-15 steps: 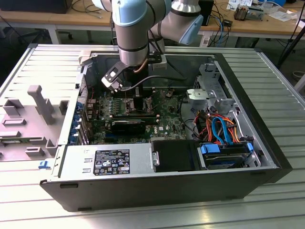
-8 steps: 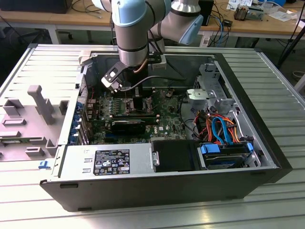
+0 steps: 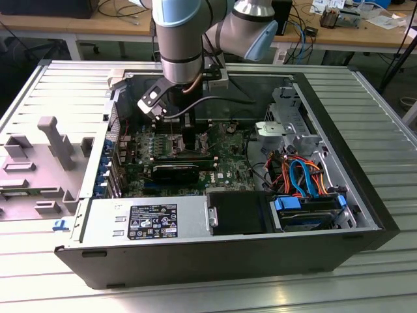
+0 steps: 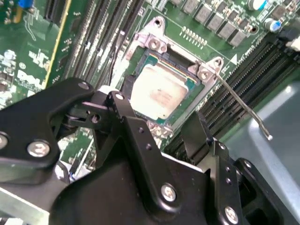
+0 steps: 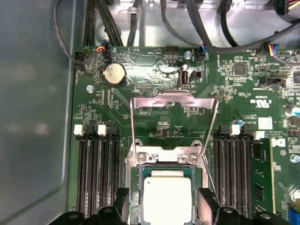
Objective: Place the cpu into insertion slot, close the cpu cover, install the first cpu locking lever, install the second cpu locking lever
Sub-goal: 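Place the cpu into insertion slot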
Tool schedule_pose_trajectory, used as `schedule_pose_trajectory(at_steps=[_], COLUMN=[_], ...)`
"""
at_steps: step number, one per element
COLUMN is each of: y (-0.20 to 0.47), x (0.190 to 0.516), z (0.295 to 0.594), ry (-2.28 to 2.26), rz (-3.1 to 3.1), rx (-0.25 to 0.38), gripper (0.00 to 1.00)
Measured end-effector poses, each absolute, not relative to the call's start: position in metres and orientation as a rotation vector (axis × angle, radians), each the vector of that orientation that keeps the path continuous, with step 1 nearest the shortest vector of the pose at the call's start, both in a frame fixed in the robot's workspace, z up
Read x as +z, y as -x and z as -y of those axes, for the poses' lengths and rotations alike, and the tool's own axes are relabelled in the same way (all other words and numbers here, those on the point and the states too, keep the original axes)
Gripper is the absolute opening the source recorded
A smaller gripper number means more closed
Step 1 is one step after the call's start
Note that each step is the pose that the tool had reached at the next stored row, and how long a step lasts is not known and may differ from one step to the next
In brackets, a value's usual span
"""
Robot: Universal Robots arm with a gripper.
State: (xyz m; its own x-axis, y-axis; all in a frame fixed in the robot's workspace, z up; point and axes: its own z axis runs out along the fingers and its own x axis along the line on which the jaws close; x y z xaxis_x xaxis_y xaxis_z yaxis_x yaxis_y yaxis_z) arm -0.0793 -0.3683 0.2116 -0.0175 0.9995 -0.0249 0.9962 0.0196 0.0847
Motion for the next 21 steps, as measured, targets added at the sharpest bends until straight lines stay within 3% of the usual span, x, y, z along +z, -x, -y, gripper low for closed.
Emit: schedule_pose_trajectory(at_steps=[5,12,13,15,21], y=[0.079,0.065,0.062,0.059,0.06], x=[0.224,0.225,0.225,0.223,0.214], z=[0.368,0.368,0.368,0.369,0.371], ry=[-2.144,-2.168,-2.173,-2.179,-2.18], rz=[-2.186,-2.212,-2.217,-2.224,-2.232], rx=[0.063,0.001,-0.013,-0.027,-0.037], gripper=[0.66,0.24,0.24,0.11,0.11])
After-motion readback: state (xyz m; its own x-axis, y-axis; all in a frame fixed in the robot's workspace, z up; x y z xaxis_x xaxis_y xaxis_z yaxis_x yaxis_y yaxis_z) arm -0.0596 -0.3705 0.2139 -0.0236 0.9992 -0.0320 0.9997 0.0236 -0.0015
